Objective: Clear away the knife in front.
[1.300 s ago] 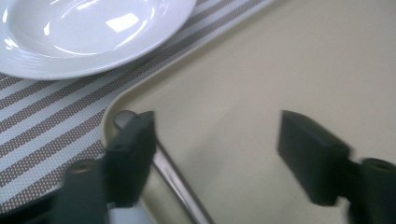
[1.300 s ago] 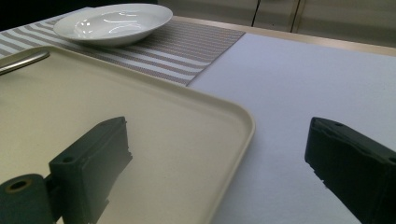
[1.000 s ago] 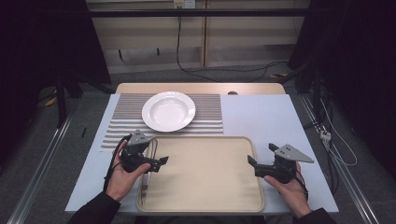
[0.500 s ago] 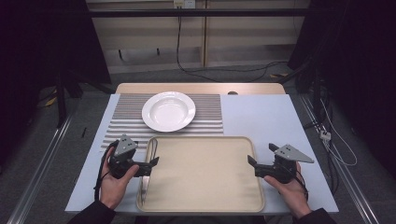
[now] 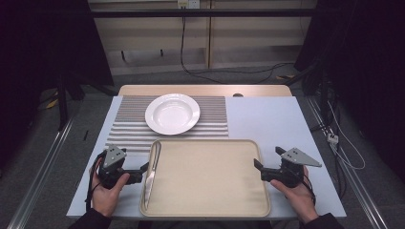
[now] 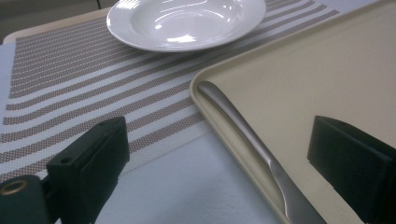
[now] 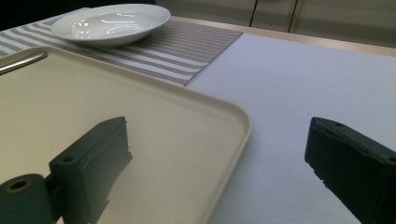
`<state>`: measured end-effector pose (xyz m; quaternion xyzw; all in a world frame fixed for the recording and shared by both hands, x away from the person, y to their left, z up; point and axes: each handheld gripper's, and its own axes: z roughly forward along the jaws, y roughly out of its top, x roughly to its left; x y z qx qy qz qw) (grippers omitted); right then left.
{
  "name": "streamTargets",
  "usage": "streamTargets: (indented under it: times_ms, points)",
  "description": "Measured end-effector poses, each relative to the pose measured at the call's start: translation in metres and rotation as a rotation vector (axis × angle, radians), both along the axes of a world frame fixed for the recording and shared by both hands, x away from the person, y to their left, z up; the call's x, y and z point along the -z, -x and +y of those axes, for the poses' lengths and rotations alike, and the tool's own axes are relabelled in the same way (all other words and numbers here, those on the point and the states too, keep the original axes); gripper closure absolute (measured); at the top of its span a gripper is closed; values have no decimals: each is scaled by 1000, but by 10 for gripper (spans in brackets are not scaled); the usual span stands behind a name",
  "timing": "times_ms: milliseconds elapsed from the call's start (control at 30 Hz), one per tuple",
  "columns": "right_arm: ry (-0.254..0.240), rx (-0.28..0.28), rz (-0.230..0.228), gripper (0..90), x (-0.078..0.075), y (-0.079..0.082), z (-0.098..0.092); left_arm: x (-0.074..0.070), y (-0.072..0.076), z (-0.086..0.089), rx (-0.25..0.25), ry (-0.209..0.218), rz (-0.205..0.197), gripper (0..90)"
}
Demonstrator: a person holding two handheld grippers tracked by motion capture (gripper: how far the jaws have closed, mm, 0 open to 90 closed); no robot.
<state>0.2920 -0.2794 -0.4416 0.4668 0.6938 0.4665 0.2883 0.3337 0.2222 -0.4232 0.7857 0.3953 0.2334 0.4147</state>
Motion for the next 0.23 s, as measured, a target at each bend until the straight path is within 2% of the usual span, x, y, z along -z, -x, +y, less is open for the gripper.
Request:
streamTargets:
  times_ms: [167,233]
  points:
    - [1,4,1,65,0,0,-1,2,0,0,-6,24,2,54]
    - [1,4,2,65,0,0,-1,3,0,0,-3,47,9,54]
